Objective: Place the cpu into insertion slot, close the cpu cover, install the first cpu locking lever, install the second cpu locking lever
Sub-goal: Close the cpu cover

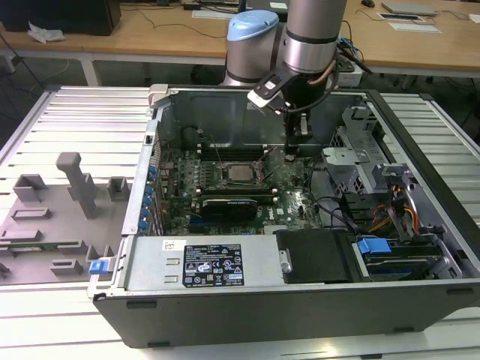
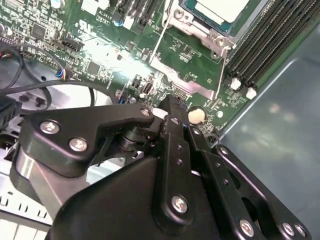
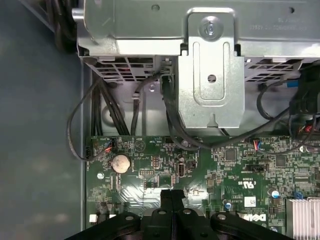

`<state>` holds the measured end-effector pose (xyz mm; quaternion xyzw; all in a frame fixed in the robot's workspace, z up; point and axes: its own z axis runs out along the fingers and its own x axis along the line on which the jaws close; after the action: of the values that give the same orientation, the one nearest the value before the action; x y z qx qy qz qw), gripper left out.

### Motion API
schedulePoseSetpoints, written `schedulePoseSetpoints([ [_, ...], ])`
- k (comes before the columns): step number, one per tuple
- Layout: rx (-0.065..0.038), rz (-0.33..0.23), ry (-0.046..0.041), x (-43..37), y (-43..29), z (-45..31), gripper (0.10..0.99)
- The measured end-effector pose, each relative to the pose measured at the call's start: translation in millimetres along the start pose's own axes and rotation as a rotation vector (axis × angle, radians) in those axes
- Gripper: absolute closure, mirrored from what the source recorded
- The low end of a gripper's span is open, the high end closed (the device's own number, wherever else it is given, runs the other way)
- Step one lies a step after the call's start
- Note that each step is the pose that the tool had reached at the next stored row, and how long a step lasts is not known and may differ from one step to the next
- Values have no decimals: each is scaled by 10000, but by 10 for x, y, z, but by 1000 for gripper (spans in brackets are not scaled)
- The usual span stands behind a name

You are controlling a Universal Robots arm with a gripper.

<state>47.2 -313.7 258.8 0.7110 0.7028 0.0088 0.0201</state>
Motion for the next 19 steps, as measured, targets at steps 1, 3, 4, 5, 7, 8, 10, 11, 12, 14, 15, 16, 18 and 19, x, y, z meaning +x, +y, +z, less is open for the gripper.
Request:
schedulePoseSetpoints([
  [1, 23, -1, 0, 1, 2, 26, 980],
  [3, 85, -1, -2, 1, 5, 73, 980],
  [4, 98, -1, -1, 1, 6, 82, 980],
  [5, 101, 0, -3, 1, 5, 83, 980],
  [7, 102, -1, -3, 1, 6, 83, 980],
  [8, 111, -2, -2, 1, 6, 84, 980],
  [10, 291, -4, 3, 1, 9, 85, 980],
  [11, 516, -7, 6, 2, 11, 87, 980],
  [12, 764, -13, 7, 2, 15, 88, 980],
  [14, 793, -11, 6, 1, 15, 87, 980],
  [15, 799, -10, 6, 1, 15, 87, 980],
  [16, 801, -11, 6, 2, 15, 88, 980],
  [18, 801, -12, 8, 2, 8, 88, 980],
  [19, 801, -13, 9, 4, 2, 88, 980],
])
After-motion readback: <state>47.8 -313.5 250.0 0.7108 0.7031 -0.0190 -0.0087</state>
